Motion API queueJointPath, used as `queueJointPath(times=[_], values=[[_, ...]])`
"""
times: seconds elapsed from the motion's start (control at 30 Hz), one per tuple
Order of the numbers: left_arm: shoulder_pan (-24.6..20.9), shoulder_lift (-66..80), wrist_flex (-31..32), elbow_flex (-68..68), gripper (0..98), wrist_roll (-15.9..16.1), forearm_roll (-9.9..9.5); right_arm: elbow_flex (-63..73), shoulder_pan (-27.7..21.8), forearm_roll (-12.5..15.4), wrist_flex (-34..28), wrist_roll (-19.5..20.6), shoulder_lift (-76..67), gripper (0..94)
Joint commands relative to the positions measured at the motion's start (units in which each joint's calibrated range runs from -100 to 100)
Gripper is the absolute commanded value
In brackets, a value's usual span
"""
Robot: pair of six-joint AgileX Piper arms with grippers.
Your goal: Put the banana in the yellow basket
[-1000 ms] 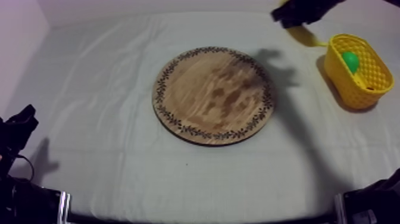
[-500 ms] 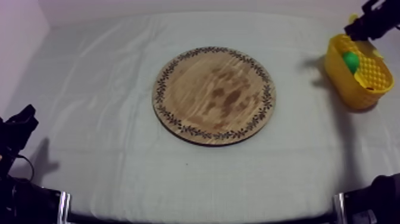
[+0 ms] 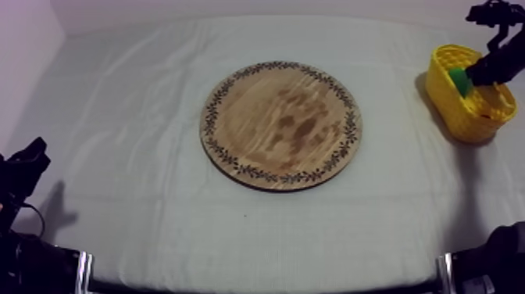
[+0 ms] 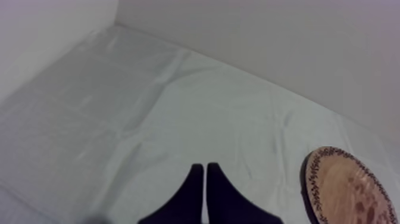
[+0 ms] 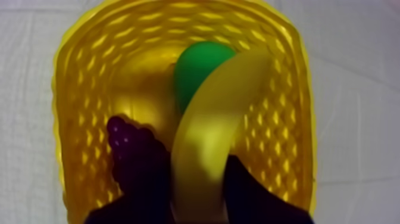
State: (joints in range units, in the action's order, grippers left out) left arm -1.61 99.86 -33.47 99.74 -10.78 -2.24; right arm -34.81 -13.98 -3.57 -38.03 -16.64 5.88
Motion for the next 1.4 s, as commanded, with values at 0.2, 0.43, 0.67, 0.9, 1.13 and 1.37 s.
queueJointPath(times=[0.2, 0.43, 0.67, 0.9, 1.13, 1.37], values=[[-0.02, -0.03, 0.01, 0.04, 0.1, 0.05, 0.02, 0.87, 0.22, -0.68, 1.28, 1.11, 0.89, 52.9], [-0.02, -0.03, 0.01, 0.04, 0.1, 0.06, 0.02, -2.23, -1.37, 2.81, 2.03, -0.91, -3.37, 12.1], [-0.02, -0.03, 0.01, 0.04, 0.1, 0.03, 0.02, -15.09, -1.65, 5.63, 7.66, -0.75, -17.83, 1.6], [-0.02, -0.03, 0.01, 0.04, 0.1, 0.01, 0.02, -28.43, 0.54, 6.76, 7.19, -0.48, -36.75, 0.7], [-0.02, -0.03, 0.01, 0.04, 0.1, 0.01, 0.02, -40.28, 3.00, 5.61, 5.51, 1.07, -54.92, 0.7], [-0.02, -0.03, 0.01, 0.04, 0.1, 0.01, 0.02, -48.58, 5.72, 7.16, 1.13, -0.05, -71.73, 0.7]])
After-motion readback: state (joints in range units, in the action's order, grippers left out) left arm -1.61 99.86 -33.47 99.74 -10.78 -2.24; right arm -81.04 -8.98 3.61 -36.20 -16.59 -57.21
